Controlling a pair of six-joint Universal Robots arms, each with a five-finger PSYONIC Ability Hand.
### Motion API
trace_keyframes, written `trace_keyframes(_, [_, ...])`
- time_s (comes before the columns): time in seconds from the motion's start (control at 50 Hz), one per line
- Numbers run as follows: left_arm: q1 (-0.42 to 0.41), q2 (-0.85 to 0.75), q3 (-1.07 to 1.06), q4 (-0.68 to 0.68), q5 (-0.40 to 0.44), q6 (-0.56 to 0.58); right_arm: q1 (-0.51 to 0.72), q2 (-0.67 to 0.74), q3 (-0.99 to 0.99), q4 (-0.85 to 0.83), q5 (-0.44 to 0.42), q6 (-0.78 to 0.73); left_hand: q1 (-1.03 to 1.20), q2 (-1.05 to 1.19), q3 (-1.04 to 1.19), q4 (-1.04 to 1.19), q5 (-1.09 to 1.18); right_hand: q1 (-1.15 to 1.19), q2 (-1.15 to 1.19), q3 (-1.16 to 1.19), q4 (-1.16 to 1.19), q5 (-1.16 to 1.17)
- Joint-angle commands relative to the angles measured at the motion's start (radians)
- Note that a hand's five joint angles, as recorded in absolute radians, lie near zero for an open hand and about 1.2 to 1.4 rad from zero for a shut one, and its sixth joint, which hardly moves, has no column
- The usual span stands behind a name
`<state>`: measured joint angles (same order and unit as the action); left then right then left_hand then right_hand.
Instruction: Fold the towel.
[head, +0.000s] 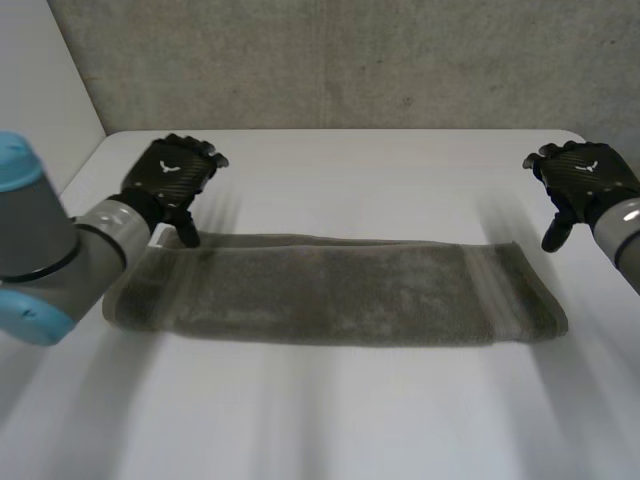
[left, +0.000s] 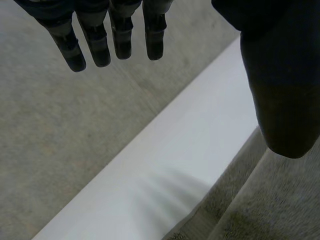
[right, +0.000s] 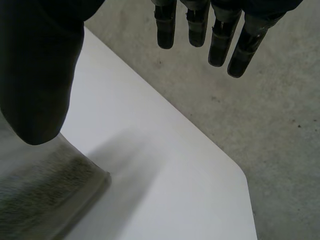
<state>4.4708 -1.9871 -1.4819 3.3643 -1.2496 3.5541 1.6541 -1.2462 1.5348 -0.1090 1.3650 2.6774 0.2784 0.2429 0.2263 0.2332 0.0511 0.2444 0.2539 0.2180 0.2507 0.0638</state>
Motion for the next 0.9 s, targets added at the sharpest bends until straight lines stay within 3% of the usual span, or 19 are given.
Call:
trace_keyframes(0.02, [0.033,0.209,-0.212,0.009,0.002,-0.061,-0.011,-0.151,0.241,0.0,-0.095,0.006,-0.104,-0.068,-0.052,-0.059,-0.051,-0.07,-0.079,-0.043,-0.076,-0.064])
trace_keyframes(0.24, [0.111,0.246,-0.333,0.037,-0.001,-0.078,-0.049,-0.07,0.337,0.018,-0.167,-0.034,-0.104,-0.068,-0.052,-0.059,-0.051,-0.07,-0.079,-0.043,-0.076,-0.064])
trace_keyframes(0.42, [0.151,0.111,-0.336,0.037,0.002,-0.077,-0.089,-0.012,0.347,0.009,-0.191,-0.076,-0.104,-0.068,-0.052,-0.059,-0.051,0.078,0.069,-0.043,-0.076,0.084])
trace_keyframes(0.66, [0.163,0.085,-0.339,0.044,0.004,-0.077,-0.123,0.057,0.344,-0.037,-0.214,-0.131,-0.104,-0.068,-0.052,-0.059,-0.051,0.471,0.462,-0.043,-0.076,0.478])
trace_keyframes(0.7, [0.162,0.086,-0.339,0.044,0.002,-0.077,-0.123,0.071,0.34,-0.044,-0.214,-0.133,-0.104,-0.068,-0.052,-0.059,-0.051,0.589,0.58,-0.043,-0.076,0.595])
trace_keyframes(0.72, [0.162,0.086,-0.339,0.044,0.002,-0.077,-0.123,0.083,0.335,-0.047,-0.214,-0.139,-0.104,-0.068,-0.052,-0.059,-0.051,0.764,0.754,-0.043,-0.076,0.77])
trace_keyframes(0.74, [0.163,0.088,-0.341,0.044,0.002,-0.078,-0.123,0.083,0.335,-0.047,-0.214,-0.139,-0.104,-0.068,-0.052,-0.059,-0.051,0.765,0.756,-0.043,-0.076,0.771])
trace_keyframes(0.78, [0.165,0.088,-0.341,0.046,0.002,-0.078,-0.128,0.093,0.321,-0.047,-0.214,-0.154,-0.104,-0.068,-0.052,-0.059,-0.051,1.116,1.106,-0.043,-0.076,1.122])
trace_keyframes(0.9, [0.177,0.102,-0.353,0.055,0.002,-0.078,-0.174,0.096,0.309,-0.038,-0.208,-0.171,-0.104,-0.068,-0.052,-0.059,-0.051,1.152,1.142,-0.043,-0.076,1.158])
